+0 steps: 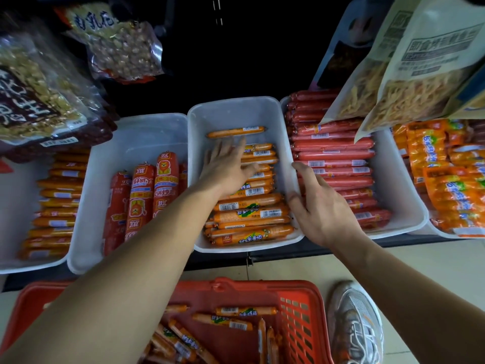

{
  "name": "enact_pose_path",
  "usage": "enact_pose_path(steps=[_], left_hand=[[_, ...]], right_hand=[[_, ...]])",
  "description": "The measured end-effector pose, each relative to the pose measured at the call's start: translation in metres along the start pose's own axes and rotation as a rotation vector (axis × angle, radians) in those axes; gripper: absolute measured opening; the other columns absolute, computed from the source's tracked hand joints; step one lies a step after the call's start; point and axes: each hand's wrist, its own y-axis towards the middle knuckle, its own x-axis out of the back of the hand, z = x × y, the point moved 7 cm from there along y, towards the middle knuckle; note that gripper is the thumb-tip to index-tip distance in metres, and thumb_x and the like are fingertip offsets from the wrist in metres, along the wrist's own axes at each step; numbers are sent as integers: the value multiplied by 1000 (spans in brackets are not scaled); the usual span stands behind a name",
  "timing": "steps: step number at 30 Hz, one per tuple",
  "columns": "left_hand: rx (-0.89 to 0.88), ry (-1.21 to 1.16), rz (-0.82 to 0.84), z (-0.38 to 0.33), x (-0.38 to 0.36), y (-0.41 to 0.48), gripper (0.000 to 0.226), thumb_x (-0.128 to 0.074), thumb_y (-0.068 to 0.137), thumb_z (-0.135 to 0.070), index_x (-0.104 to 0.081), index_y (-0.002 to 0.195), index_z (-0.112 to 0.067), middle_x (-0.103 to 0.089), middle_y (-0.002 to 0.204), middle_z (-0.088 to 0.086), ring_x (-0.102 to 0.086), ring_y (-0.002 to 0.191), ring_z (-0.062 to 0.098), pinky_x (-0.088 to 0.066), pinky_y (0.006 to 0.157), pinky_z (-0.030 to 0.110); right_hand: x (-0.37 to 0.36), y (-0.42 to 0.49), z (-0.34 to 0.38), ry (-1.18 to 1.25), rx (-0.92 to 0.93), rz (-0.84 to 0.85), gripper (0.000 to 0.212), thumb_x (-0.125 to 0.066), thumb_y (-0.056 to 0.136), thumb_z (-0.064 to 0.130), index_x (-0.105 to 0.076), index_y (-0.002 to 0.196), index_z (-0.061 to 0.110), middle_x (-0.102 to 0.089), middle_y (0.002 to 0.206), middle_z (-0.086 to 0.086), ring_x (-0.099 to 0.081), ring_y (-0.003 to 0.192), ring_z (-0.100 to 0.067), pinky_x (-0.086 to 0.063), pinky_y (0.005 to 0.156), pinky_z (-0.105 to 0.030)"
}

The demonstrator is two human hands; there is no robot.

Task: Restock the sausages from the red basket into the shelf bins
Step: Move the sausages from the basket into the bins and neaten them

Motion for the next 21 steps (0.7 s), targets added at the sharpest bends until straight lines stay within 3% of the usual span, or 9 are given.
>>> enact_pose_path(steps=[4, 7, 10, 13, 16, 21], left_hand=[[73, 52, 117, 8, -24, -9, 99, -43, 88, -75, 16, 156, -33, 26, 162, -3, 27, 148, 23, 9, 119, 49], [28, 70, 113, 7, -17, 8, 87, -38, 91, -73, 14, 154, -41, 27, 162, -6, 30, 146, 22, 12, 118, 50], [-83, 187, 4, -1, 2, 22, 70, -30, 98, -64, 3, 156, -42, 13, 166, -6, 20, 150, 21, 10, 122, 49], [-100, 113, -61, -8, 11, 10, 71, -31, 99, -62, 1, 157, -38, 9, 166, -4, 15, 151, 20, 5, 123, 48], [-67, 26, 64, -11, -1, -22, 79, -28, 93, -72, 5, 157, -39, 21, 163, -7, 23, 149, 19, 8, 122, 49], [-29, 76, 335, -19, -37, -81, 93, -28, 84, -83, 11, 156, -38, 34, 159, -7, 30, 147, 20, 11, 121, 52]], right_hand=[[0, -1, 1, -8, 3, -6, 49, -45, 101, 37, -27, 147, 33, -60, 120, -6, -60, 90, -26, -38, 70, -36], [1, -1, 1, -7, -1, -4, 49, -45, 101, 37, -27, 147, 33, -60, 119, -6, -56, 85, -23, -37, 70, -35], [2, 0, 1, -3, -3, -4, 50, -46, 101, 36, -28, 147, 33, -61, 120, -8, -61, 94, -30, -36, 70, -35], [0, 0, 1, -7, -3, 0, 51, -46, 100, 35, -27, 147, 33, -61, 122, -8, -62, 95, -32, -37, 70, -37], [0, -1, 1, -8, 7, -8, 51, -46, 100, 35, -27, 147, 33, -61, 121, -8, -63, 95, -33, -38, 70, -37], [1, -2, 2, -17, -3, -13, 52, -46, 100, 34, -26, 148, 33, -61, 121, -10, -63, 95, -35, -41, 70, -38]])
